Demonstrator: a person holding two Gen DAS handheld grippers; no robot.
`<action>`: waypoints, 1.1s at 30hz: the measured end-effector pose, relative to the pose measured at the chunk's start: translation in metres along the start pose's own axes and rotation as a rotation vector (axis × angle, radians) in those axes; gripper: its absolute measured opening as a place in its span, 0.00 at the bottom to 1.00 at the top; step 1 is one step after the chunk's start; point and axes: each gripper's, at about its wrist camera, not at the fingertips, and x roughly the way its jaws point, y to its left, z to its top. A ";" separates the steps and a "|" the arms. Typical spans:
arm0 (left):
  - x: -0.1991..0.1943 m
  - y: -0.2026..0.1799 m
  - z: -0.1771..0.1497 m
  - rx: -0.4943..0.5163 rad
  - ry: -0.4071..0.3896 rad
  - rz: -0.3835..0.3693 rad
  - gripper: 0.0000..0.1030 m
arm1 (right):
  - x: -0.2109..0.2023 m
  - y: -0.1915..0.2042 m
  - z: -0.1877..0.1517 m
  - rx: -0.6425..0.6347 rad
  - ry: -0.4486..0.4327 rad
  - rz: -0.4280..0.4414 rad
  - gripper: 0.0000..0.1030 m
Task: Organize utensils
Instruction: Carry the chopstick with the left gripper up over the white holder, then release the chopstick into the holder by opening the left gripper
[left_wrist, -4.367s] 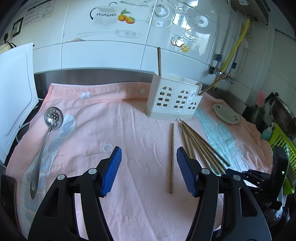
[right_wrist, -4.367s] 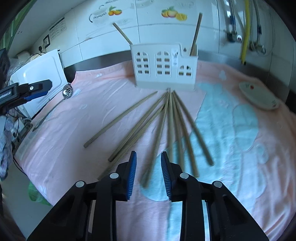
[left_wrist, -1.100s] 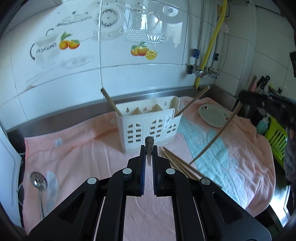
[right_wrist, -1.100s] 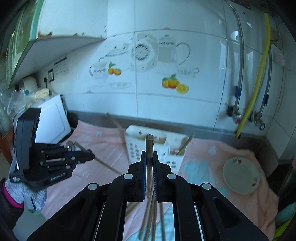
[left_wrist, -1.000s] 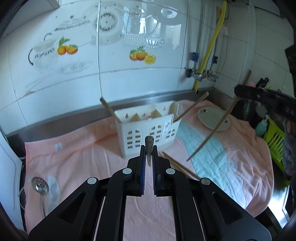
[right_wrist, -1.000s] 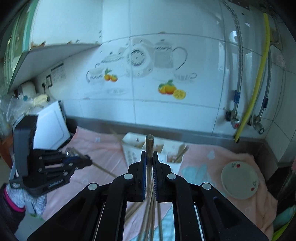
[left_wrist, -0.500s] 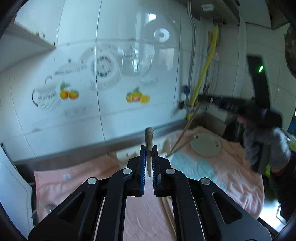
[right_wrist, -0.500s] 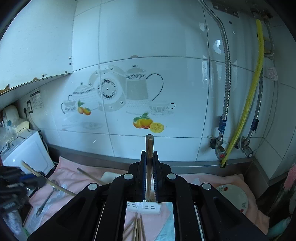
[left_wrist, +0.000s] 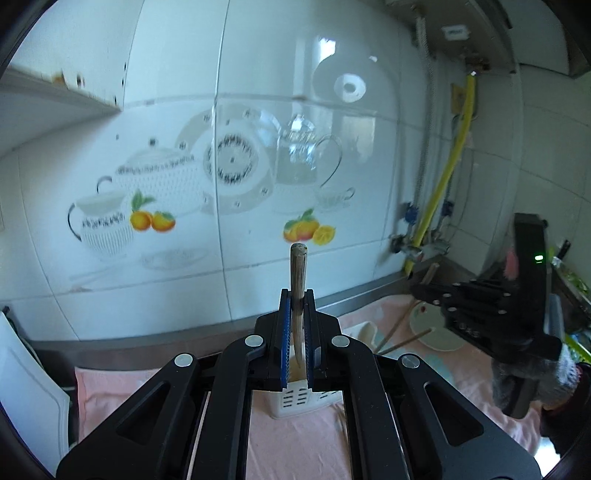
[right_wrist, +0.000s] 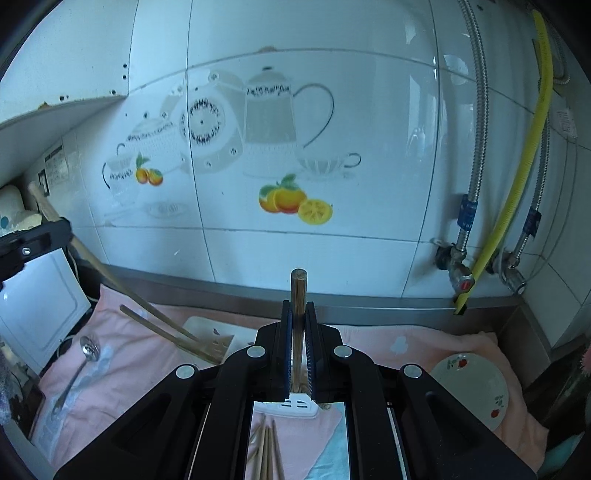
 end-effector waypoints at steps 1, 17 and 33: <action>0.005 0.002 -0.002 -0.009 0.013 0.003 0.05 | 0.002 0.000 -0.001 0.001 0.006 0.002 0.06; 0.063 0.015 -0.037 -0.058 0.160 0.018 0.07 | 0.006 -0.003 -0.010 0.006 0.033 0.003 0.15; 0.004 0.004 -0.055 -0.048 0.083 0.039 0.41 | -0.063 0.000 -0.048 0.001 -0.027 0.006 0.60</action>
